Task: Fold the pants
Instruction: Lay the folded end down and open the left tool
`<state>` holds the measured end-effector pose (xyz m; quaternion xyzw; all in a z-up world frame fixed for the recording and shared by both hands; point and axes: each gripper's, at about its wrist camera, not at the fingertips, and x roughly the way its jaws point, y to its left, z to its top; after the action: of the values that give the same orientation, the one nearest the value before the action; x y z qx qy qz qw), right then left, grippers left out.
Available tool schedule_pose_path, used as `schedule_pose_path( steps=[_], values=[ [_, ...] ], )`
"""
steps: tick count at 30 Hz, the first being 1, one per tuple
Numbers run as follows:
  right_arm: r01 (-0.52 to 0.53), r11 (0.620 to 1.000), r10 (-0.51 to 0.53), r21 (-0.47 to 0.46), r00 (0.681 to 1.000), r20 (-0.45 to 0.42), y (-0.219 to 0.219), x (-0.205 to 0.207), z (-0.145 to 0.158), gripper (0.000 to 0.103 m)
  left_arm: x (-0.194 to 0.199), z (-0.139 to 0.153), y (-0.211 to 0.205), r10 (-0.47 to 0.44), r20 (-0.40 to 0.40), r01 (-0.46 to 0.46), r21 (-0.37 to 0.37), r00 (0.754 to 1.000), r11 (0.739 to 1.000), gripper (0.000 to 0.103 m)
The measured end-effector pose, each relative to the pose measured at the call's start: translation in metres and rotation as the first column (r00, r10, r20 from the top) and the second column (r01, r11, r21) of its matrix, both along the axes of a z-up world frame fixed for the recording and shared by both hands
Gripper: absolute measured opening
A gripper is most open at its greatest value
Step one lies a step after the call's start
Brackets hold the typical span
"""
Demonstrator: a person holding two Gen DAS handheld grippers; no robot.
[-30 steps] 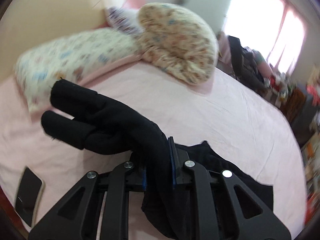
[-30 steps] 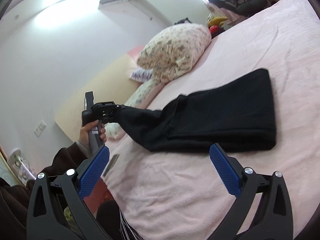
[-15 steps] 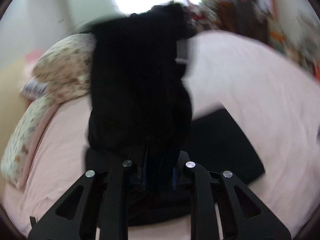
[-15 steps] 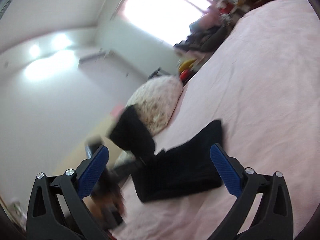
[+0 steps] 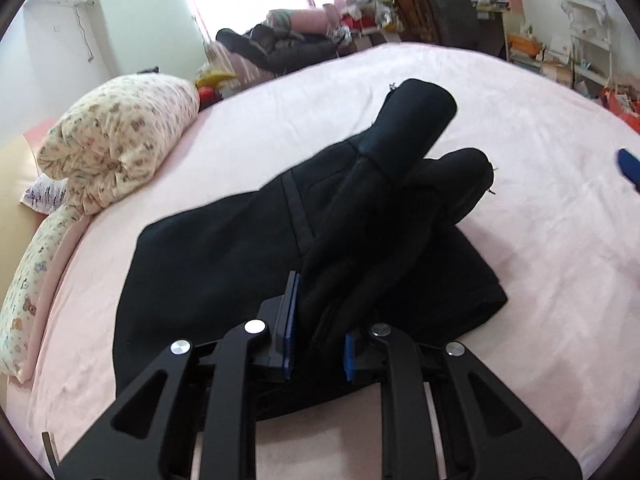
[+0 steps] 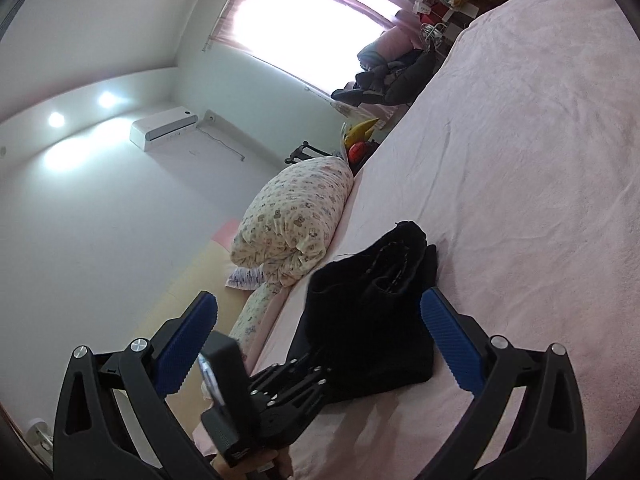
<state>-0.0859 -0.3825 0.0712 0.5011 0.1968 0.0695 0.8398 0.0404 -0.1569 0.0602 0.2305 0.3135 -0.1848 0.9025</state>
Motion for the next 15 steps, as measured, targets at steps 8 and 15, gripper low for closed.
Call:
schedule_pose_path(
  steps=[8, 15],
  values=[
    [-0.003, 0.999, 0.002, -0.055, 1.000, -0.022, 0.009, 0.004, -0.002, 0.102, -0.016, -0.039, -0.006, -0.020, 0.021, 0.018, 0.104, 1.000, 0.994, 0.019],
    [-0.022, 0.994, 0.024, -0.107, 1.000, 0.019, 0.014, 0.007, 0.003, 0.102, -0.037, -0.021, 0.017, -0.057, -0.004, 0.056, -0.062, 0.998, 0.996, 0.084]
  ],
)
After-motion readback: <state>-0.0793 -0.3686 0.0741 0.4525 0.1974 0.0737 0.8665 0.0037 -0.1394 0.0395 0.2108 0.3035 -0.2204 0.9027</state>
